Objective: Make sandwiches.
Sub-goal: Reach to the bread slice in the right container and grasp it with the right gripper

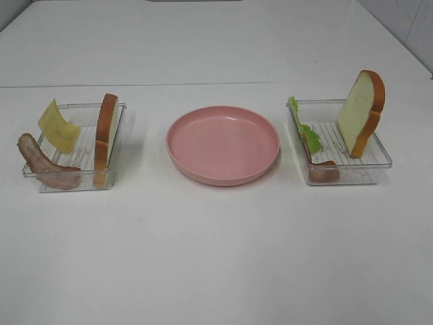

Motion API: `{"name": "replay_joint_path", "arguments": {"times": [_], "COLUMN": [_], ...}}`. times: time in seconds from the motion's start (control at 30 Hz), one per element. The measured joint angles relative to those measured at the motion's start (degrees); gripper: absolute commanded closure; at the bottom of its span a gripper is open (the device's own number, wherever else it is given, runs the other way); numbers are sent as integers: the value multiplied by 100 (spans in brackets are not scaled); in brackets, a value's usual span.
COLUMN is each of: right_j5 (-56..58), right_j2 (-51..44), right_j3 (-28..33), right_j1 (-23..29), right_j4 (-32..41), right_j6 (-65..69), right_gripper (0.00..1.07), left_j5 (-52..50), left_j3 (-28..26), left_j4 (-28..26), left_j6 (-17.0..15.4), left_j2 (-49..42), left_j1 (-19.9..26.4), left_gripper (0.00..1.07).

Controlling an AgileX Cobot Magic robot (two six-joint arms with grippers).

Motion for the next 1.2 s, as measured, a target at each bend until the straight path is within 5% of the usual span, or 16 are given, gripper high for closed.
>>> {"name": "replay_joint_path", "arguments": {"times": [0.93,1.2], "right_j5": [0,-367], "right_j2": [23,1982], "right_j3": [0,-292], "right_j1": [0,0], "right_j4": [34,143], "right_j6": [0,132], "right_gripper": [11,11], "left_j5": [0,0], "left_j3": [0,0], "left_j4": [0,0], "left_j6": [46,46], "left_j2": [0,0], "left_j1": [0,0], "left_gripper": [9,9]}}
